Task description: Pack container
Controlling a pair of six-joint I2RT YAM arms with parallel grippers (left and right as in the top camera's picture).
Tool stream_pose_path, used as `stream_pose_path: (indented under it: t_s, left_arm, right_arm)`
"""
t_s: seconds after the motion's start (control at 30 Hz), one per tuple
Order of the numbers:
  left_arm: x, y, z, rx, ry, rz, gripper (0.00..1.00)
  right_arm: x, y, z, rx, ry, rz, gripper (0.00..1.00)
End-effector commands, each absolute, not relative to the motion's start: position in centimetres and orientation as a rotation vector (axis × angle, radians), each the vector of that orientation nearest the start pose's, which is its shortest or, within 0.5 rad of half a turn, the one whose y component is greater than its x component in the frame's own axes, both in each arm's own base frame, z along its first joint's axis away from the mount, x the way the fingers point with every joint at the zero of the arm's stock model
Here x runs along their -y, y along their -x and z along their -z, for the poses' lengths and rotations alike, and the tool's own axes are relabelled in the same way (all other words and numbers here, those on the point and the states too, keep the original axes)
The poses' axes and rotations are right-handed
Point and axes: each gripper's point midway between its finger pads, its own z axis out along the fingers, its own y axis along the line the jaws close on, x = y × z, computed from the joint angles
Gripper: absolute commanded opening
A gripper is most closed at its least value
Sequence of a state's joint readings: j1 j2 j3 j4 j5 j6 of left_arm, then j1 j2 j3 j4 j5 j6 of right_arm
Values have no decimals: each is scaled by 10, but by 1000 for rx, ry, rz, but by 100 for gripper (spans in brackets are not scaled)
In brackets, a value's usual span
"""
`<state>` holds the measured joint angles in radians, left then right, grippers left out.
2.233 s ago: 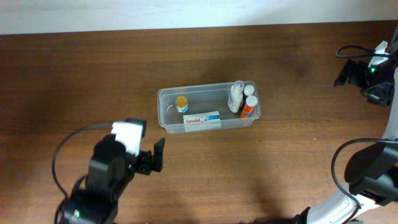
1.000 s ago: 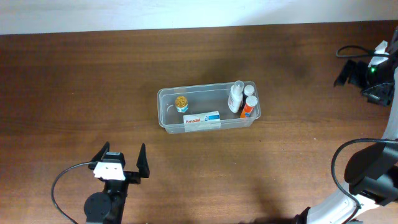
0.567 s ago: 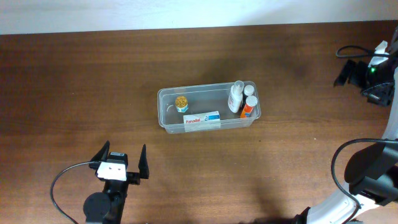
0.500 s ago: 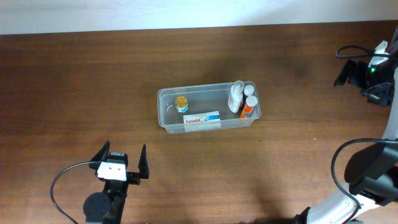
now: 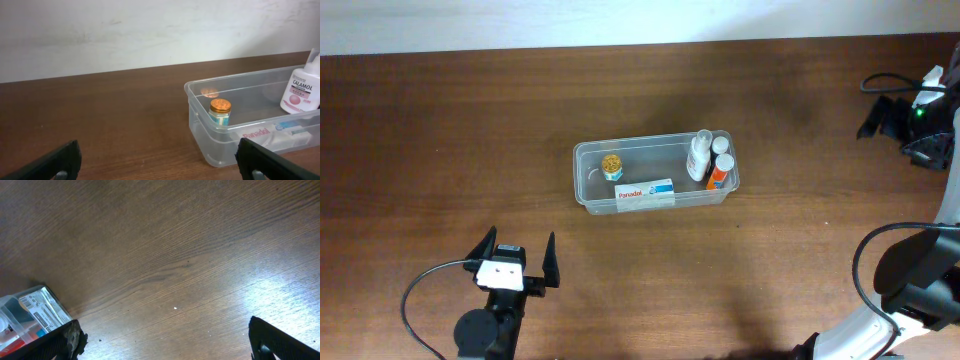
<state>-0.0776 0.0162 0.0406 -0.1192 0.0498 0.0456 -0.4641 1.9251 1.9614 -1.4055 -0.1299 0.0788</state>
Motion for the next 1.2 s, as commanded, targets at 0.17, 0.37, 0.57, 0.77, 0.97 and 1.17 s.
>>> stream_pose_path:
  t_s: [0.17,0.37,0.57,0.77,0.97,1.17]
  left_arm:
    - [29,-243,-158,-1656,-161,62,99]
    - [29,-243,-158,-1656,-160,61,99]
    - [29,-243,-158,-1656,-160,61,99]
    - [29,-243,-158,-1656,-160,61,99]
    - [29,-243,-158,-1656,-161,62,99]
    - [29,-243,-158,-1656,-160,61,99]
  right_arm:
    - [160,-370,-196,-2796,-768,-132,98]
    - [177,-368,-201,-2778,-772,12,98]
    - [160,-366,-233,-2713,-696,39,99]
    - [105,-375,-325,-2385,-427,116,98]
    - [29,-351,-355,-2033,-172,27,98]
    - [-2,-281,-320,-1911,-80,-41,98]
